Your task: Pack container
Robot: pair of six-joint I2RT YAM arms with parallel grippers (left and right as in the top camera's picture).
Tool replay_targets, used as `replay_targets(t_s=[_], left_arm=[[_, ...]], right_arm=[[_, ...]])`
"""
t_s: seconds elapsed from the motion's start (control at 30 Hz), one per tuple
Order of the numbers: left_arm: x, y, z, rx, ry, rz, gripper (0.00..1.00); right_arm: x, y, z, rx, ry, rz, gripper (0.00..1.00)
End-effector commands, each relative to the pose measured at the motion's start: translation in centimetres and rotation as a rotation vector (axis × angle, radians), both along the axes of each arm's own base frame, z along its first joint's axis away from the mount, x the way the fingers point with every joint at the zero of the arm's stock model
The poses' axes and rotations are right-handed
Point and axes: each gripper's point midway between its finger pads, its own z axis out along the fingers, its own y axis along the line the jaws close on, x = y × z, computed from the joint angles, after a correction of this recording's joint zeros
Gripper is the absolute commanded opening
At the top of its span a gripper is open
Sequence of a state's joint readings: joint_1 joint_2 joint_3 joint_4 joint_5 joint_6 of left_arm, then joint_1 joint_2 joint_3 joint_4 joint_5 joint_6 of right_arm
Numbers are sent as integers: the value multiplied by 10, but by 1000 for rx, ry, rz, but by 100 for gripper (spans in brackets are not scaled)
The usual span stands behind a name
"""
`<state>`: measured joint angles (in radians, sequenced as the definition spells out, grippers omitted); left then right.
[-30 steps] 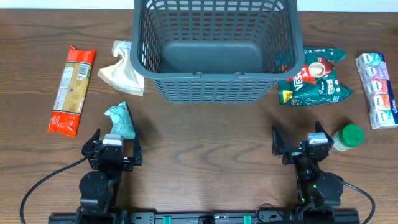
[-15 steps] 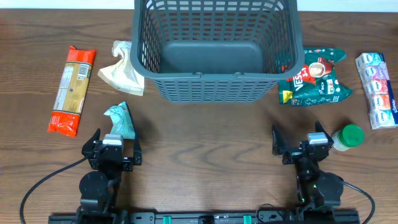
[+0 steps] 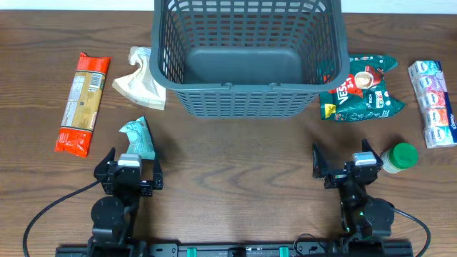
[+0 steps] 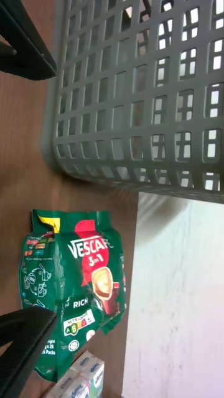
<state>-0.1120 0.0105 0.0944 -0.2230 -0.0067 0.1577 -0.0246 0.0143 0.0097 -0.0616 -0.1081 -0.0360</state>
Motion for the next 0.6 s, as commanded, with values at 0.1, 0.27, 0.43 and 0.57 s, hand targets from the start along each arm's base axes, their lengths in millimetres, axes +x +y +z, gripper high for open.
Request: replay_targets(t_s=[0.1, 0.27, 0.43, 0.57], left_arm=[[0, 2, -12, 10, 24, 9, 99], [0, 2, -12, 10, 24, 9, 99], [0, 2, -12, 10, 24, 9, 98], [0, 2, -12, 10, 24, 9, 99]], right_arm=[[0, -1, 3, 31, -16, -11, 99], [0, -3, -2, 127, 16, -30, 99], [-2, -20, 4, 155, 64, -136, 99], [-4, -43, 35, 141, 79, -262, 99]])
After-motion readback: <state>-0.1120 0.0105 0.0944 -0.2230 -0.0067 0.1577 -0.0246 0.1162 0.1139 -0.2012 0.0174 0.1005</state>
